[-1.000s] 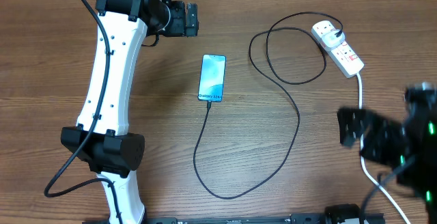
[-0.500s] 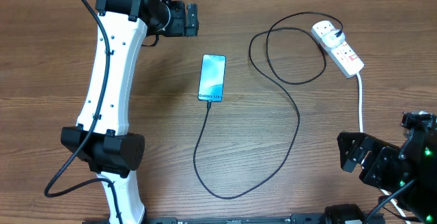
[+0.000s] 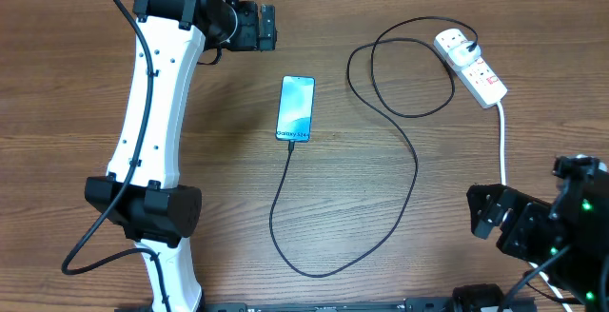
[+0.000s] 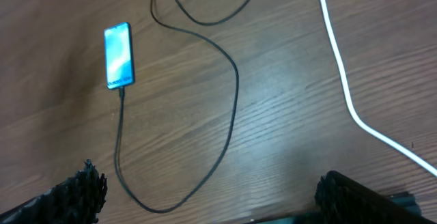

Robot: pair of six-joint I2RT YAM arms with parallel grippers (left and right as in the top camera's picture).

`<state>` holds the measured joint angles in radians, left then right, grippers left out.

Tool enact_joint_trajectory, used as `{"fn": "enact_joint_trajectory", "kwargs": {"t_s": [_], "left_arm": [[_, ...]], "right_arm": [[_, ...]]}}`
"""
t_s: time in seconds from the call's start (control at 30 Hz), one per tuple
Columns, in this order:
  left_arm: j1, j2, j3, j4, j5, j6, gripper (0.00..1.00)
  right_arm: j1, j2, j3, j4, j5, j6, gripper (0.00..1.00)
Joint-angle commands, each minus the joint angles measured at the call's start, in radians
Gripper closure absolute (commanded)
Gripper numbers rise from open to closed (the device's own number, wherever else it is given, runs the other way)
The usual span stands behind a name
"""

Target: Plug charger to phone and switch on socket

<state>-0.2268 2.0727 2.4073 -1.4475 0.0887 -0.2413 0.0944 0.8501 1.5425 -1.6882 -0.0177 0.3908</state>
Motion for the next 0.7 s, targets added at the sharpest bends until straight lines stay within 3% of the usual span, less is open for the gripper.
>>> {"fn": "enact_joint_trajectory", "kwargs": {"t_s": [0.0,0.37,0.67], "left_arm": [[0.004,0.009,-0.003,0.001,-0.011,-0.01,0.01],[0.004,0.009,-0.003,0.001,-0.011,-0.01,0.0],[0.004,0.009,-0.003,0.001,-0.011,-0.01,0.0]], "right_arm": [[0.006,-0.047,-0.084,0.064,0.016,-0.038,0.0],[-0.002,-0.404,-0.576,0.591,-0.044,-0.184,0.0],[-0.007,-0.631,-0.913,0.871,-0.044,-0.191,0.0]]}}
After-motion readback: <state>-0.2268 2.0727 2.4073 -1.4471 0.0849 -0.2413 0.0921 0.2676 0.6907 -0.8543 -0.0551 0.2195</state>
